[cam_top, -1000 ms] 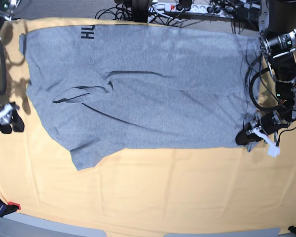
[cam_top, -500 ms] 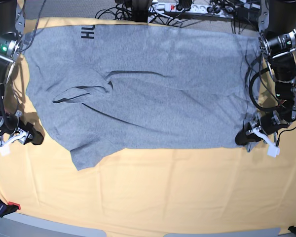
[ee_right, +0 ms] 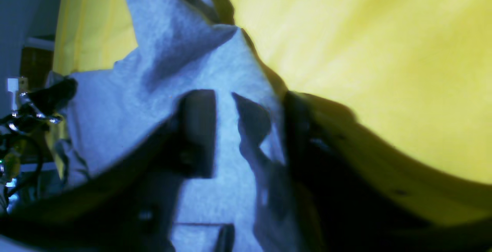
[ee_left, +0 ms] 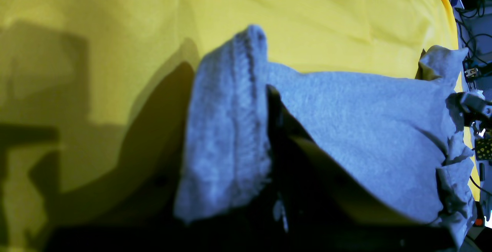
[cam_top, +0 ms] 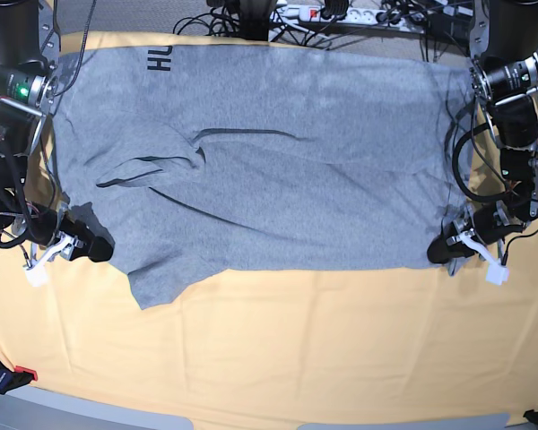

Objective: Layout the t-shirt on the table in an organized manner, then fold the t-shirt properly
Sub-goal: 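Grasp the hem corners with both grippers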

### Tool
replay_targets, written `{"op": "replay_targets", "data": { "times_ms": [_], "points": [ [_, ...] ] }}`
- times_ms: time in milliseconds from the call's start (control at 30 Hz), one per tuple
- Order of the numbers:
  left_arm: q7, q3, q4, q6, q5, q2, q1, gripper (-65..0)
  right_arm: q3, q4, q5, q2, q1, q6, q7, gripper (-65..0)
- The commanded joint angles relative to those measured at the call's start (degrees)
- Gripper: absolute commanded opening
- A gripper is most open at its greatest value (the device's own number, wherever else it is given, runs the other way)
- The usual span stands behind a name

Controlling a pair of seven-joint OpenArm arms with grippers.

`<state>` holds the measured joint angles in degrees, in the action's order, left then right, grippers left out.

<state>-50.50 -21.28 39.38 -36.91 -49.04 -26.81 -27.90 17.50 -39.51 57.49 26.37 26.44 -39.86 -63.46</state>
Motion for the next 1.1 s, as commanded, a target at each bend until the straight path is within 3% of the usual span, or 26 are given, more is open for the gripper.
{"op": "replay_targets", "data": {
  "times_ms": [0, 67, 133, 267, 533, 733, 1067],
  "points": [
    [1.0, -0.2, 0.7, 0.0, -1.0, -1.0, -1.6, -65.0, 0.1, -0.5, 0.1, 1.1, 1.5, -0.1, 0.1, -51.3],
    [1.0, -0.2, 0.7, 0.0, -1.4, -1.0, -1.6, -65.0, 0.1, -0.5, 0.2, 1.2, 2.0, -0.1, 1.6, -61.3],
    [1.0, -0.2, 0.7, -0.9, -2.0, -1.0, -1.7, -65.0, 0.1, -0.5, 0.1, 1.3, 2.9, -0.1, 3.2, -65.0],
    [1.0, -0.2, 0.7, -2.5, -2.3, -1.0, -2.0, -65.0, 0.1, -0.5, -3.0, 1.3, 5.4, -0.1, 5.2, -65.0],
    [1.8, -0.2, 0.7, -2.6, -1.9, -1.0, -5.7, -65.0, 0.1, -0.5, -17.4, 1.3, 7.7, 0.2, 15.0, -65.0],
    [8.0, 0.5, 0.7, -2.6, 6.1, -1.0, -11.3, -65.0, 0.1, -0.5, -18.8, 1.3, 8.2, 0.5, 16.4, -65.0],
    [15.7, 17.4, 0.7, -2.6, 11.5, -1.0, -16.1, -65.0, 0.1, -0.5, -21.8, 1.4, 13.2, 0.2, 16.3, -65.0]
  ]
}}
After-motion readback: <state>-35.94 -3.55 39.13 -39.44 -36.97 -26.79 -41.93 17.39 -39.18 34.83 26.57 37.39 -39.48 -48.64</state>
